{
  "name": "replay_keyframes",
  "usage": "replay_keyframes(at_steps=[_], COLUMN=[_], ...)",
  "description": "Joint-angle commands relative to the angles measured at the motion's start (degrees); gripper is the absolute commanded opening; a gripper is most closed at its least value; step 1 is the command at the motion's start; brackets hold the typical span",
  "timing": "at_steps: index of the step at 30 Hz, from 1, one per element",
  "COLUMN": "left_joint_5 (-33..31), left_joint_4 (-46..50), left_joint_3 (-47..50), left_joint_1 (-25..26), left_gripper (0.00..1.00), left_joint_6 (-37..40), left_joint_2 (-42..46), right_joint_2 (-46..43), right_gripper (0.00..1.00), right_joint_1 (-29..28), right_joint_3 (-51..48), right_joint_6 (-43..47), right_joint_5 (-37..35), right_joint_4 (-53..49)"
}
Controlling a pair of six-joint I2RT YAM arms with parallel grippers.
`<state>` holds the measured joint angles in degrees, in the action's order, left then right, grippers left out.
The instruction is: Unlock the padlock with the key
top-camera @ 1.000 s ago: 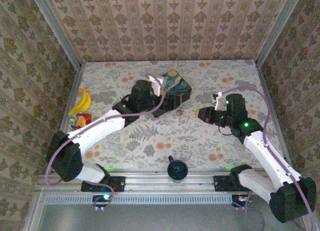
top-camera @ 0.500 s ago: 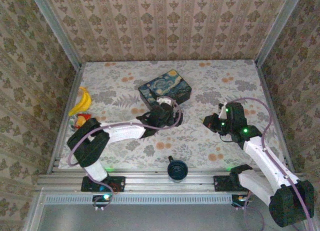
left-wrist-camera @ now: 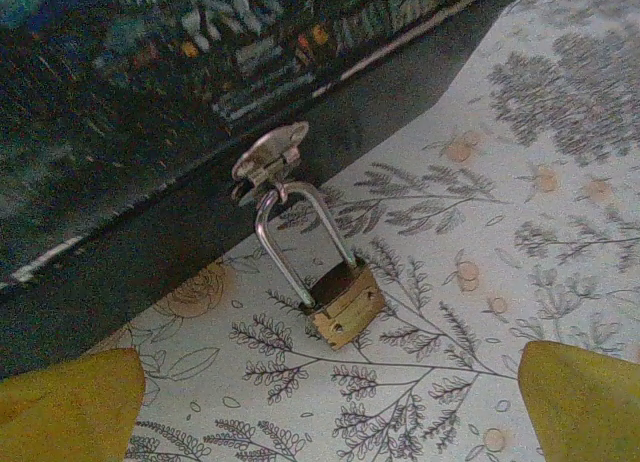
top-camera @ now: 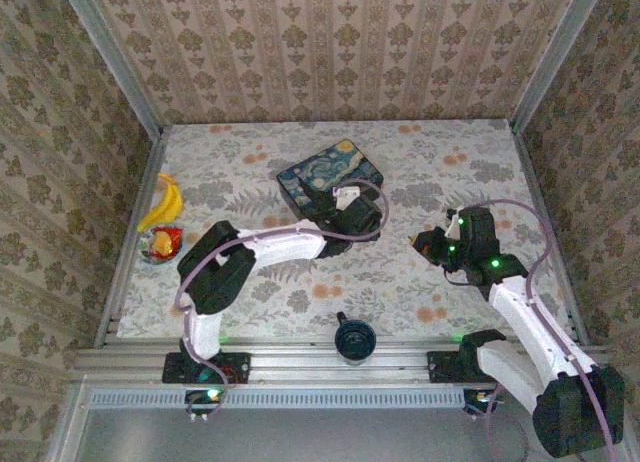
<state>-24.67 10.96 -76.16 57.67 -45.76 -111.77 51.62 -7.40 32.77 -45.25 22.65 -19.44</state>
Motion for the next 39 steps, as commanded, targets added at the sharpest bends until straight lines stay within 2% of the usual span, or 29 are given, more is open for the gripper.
replay_keyframes(at_steps=[1,10,20,28,39], left_joint_5=[-1.4,-2.3,-5.8,-7.2,-9.9], left_joint_4=[6.4,9.9,22.0,23.1,23.7], left_joint_3=[-4.6,-11.0,-22.9,-23.6,-15.6], left_joint_1=[0.2,-0.3,-1.6,-3.5,-4.7], left_gripper=[0.97,0.9,0.89,0.83,0.73], left_joint_6=[-2.8,-4.8,-10.3,-14.0,-17.5], left_joint_2=[-2.6,-7.9,-16.3,-18.0,-13.3], right_joint_2=[-0.9,-2.2,-1.8,-1.2,-0.5], right_gripper=[0.0,0.0,0.0,0.0,0.0], right_joint_1=[0.7,1.7,2.1,2.3,2.2], right_joint_3=[-0.8,-2.0,-2.1,-2.7,-3.0], right_joint_6=[-0.6,-1.0,-1.3,-1.9,-2.2], right_joint_5=[0.4,1.6,2.3,2.8,3.1], right_joint_4=[1.4,2.8,3.9,5.9,7.2])
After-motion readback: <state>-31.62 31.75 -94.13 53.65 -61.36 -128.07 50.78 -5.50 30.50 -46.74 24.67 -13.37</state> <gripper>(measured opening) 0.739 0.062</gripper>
